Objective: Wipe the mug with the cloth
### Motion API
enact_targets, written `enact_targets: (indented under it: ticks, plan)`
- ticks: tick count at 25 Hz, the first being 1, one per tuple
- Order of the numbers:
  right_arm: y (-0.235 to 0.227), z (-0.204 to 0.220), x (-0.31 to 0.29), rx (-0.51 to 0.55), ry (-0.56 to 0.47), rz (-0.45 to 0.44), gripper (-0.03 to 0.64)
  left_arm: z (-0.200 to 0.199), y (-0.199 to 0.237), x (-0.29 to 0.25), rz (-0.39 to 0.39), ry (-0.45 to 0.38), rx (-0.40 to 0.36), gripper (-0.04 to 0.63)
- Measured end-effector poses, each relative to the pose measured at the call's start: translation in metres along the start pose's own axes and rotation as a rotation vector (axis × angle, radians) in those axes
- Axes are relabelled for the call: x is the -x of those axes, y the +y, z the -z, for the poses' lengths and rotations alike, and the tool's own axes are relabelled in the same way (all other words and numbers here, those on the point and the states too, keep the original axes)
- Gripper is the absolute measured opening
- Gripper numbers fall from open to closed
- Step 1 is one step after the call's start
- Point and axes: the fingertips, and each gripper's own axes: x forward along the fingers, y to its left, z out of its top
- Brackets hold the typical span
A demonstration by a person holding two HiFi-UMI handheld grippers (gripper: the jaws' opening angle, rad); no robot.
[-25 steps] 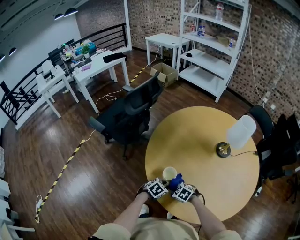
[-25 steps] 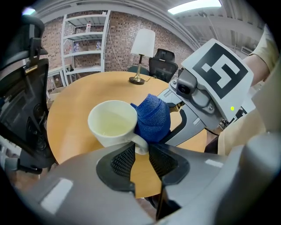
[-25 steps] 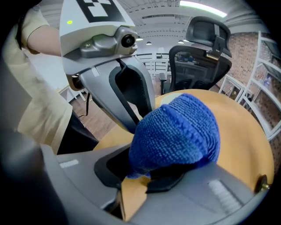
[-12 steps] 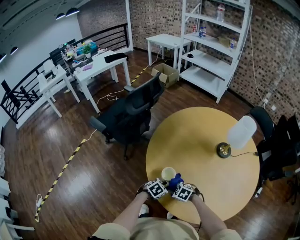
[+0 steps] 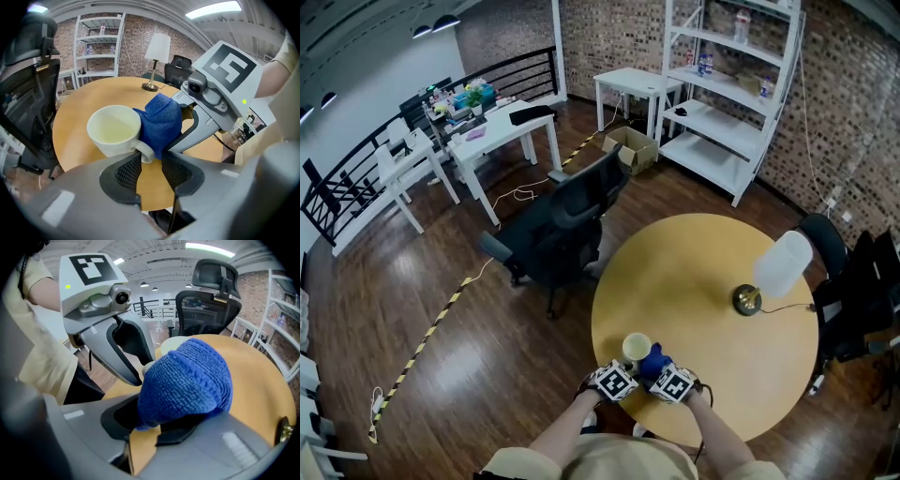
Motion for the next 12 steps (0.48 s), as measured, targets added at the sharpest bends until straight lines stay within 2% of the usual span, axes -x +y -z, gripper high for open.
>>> enact_targets:
  ticks: [6,12]
  plan:
    - [-0.003,0.005,0.004,-0.046,-0.019,0.012,0.081,-0.01,0.013,0.001,-0.132,-0.017,0.086,0.135]
    - [-0.01,0.013,0.011,-0.095,-0.038,0.036,0.081,-0.007,0.014,-0.005,-0.156,0.008,0.162,0.112]
